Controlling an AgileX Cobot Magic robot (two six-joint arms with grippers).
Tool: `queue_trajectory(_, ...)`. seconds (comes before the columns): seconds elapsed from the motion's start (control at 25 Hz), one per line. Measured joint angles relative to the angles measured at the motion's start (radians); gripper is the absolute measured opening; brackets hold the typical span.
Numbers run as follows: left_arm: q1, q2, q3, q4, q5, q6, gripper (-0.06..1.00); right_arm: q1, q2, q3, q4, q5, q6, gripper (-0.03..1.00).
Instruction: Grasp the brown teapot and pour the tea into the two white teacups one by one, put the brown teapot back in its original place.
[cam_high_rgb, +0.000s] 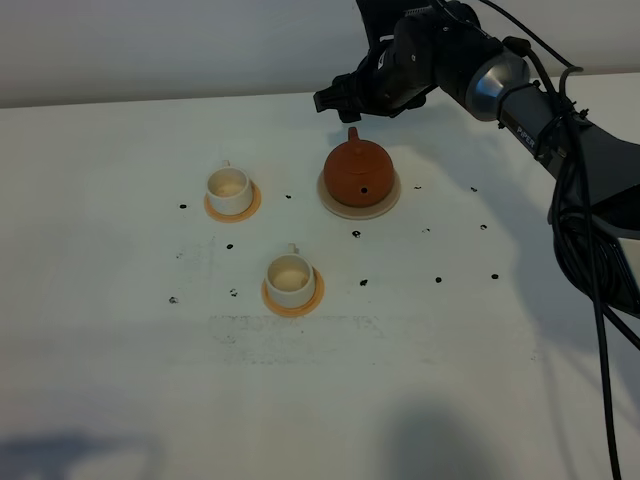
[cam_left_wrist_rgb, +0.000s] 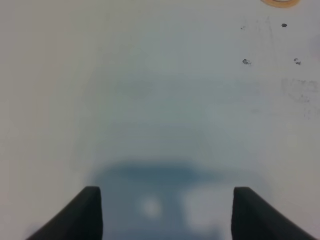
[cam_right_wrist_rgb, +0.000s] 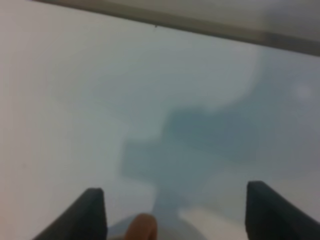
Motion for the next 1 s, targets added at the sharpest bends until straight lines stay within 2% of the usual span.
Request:
queue_trajectory(0.52, 0.000, 0.000, 0.000, 0.000, 0.000, 0.001, 0.55, 0.013, 0.040, -0.001, 0.005, -0.005, -0.004, 0.59)
queue_trajectory(1.0, 0.000, 0.000, 0.000, 0.000, 0.000, 0.001, 0.55, 0.012, 0.040, -0.001, -0.032, -0.005, -0.004, 0.59)
